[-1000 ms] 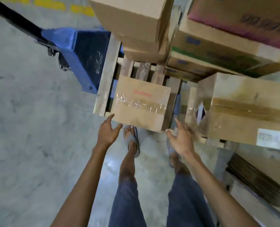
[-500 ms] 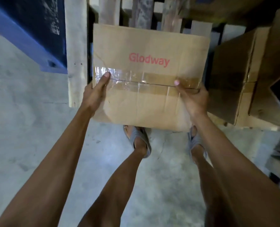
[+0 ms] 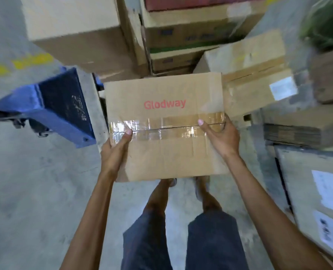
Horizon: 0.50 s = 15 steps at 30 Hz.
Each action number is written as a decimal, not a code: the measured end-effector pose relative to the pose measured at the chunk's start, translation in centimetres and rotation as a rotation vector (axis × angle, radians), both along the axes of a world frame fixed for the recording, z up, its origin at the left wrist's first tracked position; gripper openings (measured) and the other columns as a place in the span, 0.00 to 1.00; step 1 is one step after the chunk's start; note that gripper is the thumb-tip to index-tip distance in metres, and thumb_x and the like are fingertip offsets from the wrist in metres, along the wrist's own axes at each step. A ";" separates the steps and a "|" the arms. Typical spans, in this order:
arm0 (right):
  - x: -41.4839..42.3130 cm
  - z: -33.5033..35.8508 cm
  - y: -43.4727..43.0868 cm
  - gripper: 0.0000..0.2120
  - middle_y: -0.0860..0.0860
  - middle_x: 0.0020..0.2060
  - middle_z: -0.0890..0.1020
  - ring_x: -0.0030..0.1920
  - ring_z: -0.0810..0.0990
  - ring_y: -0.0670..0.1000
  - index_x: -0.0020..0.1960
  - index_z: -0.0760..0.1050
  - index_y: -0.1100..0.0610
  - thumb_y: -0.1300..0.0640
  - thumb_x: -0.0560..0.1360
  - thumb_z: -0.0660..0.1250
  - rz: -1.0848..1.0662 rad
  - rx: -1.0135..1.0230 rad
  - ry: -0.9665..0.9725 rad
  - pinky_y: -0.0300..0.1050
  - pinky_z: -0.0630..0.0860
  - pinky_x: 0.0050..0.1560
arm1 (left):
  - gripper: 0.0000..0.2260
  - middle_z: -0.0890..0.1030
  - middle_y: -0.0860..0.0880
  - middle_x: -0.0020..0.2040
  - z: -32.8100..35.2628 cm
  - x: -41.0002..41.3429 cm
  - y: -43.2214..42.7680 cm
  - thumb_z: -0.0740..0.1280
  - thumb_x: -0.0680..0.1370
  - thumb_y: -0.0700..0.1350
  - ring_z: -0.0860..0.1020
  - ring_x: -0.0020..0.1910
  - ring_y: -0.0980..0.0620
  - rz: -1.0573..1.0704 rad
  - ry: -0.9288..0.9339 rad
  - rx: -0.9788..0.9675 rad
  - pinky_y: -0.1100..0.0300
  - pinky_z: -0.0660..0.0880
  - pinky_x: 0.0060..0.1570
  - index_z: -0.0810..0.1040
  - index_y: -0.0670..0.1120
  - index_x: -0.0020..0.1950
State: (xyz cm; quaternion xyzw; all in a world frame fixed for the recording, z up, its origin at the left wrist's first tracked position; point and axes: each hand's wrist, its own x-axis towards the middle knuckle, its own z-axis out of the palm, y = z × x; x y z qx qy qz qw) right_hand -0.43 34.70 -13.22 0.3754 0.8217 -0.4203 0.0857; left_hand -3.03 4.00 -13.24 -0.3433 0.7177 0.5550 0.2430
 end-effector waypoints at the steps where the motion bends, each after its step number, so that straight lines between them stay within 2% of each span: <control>1: 0.9 3.2 0.8 0.40 0.45 0.55 0.85 0.57 0.83 0.48 0.65 0.77 0.49 0.25 0.62 0.72 -0.025 0.008 0.029 0.43 0.77 0.58 | 0.22 0.81 0.58 0.56 3.4 -0.1 1.2 0.75 0.74 0.60 0.80 0.56 0.57 -0.004 0.022 -0.001 0.65 0.77 0.55 0.80 0.50 0.62; 3: 3.1 9.1 2.7 0.33 0.42 0.49 0.85 0.54 0.83 0.46 0.60 0.78 0.47 0.27 0.63 0.73 -0.093 0.033 0.106 0.43 0.78 0.56 | 0.18 0.83 0.57 0.53 9.3 0.0 3.8 0.75 0.76 0.55 0.82 0.54 0.58 -0.037 0.077 0.052 0.75 0.76 0.41 0.80 0.48 0.61; 5: 5.7 14.8 5.0 0.29 0.41 0.48 0.85 0.53 0.84 0.46 0.58 0.79 0.46 0.29 0.64 0.74 -0.175 0.084 0.183 0.45 0.79 0.56 | 0.21 0.85 0.56 0.54 14.5 0.4 7.0 0.77 0.74 0.56 0.84 0.53 0.59 -0.090 0.129 0.140 0.74 0.76 0.38 0.80 0.47 0.62; 8: 11.3 22.2 9.1 0.31 0.42 0.47 0.86 0.52 0.84 0.47 0.58 0.79 0.49 0.29 0.65 0.73 -0.333 0.193 0.323 0.50 0.80 0.56 | 0.14 0.85 0.57 0.49 21.4 1.3 12.7 0.76 0.76 0.52 0.84 0.48 0.62 -0.216 0.247 0.227 0.70 0.77 0.42 0.78 0.50 0.56; 10: 14.8 26.5 11.6 0.30 0.42 0.47 0.86 0.53 0.84 0.48 0.58 0.79 0.49 0.28 0.67 0.72 -0.410 0.257 0.376 0.47 0.79 0.55 | 0.16 0.87 0.53 0.50 25.4 2.1 16.8 0.78 0.73 0.55 0.85 0.48 0.60 -0.330 0.338 0.283 0.67 0.80 0.44 0.83 0.48 0.54; 12: 20.2 31.4 14.3 0.28 0.44 0.48 0.86 0.55 0.83 0.51 0.59 0.79 0.49 0.30 0.69 0.71 -0.495 0.344 0.438 0.43 0.74 0.51 | 0.15 0.86 0.55 0.46 29.3 3.9 21.3 0.78 0.72 0.59 0.84 0.42 0.63 -0.481 0.422 0.297 0.70 0.80 0.44 0.84 0.51 0.50; 13: 21.9 32.9 15.2 0.28 0.45 0.50 0.86 0.56 0.83 0.52 0.60 0.79 0.48 0.30 0.70 0.71 -0.523 0.366 0.444 0.43 0.72 0.51 | 0.17 0.86 0.56 0.46 30.5 4.4 22.7 0.78 0.70 0.62 0.84 0.43 0.62 -0.537 0.437 0.312 0.68 0.80 0.46 0.84 0.52 0.50; 15: 27.3 37.1 17.6 0.31 0.45 0.51 0.86 0.56 0.83 0.52 0.62 0.78 0.46 0.27 0.68 0.69 -0.619 0.443 0.494 0.45 0.73 0.52 | 0.28 0.87 0.55 0.53 33.9 6.5 27.3 0.79 0.65 0.68 0.86 0.52 0.54 -0.657 0.458 0.406 0.53 0.81 0.57 0.84 0.54 0.59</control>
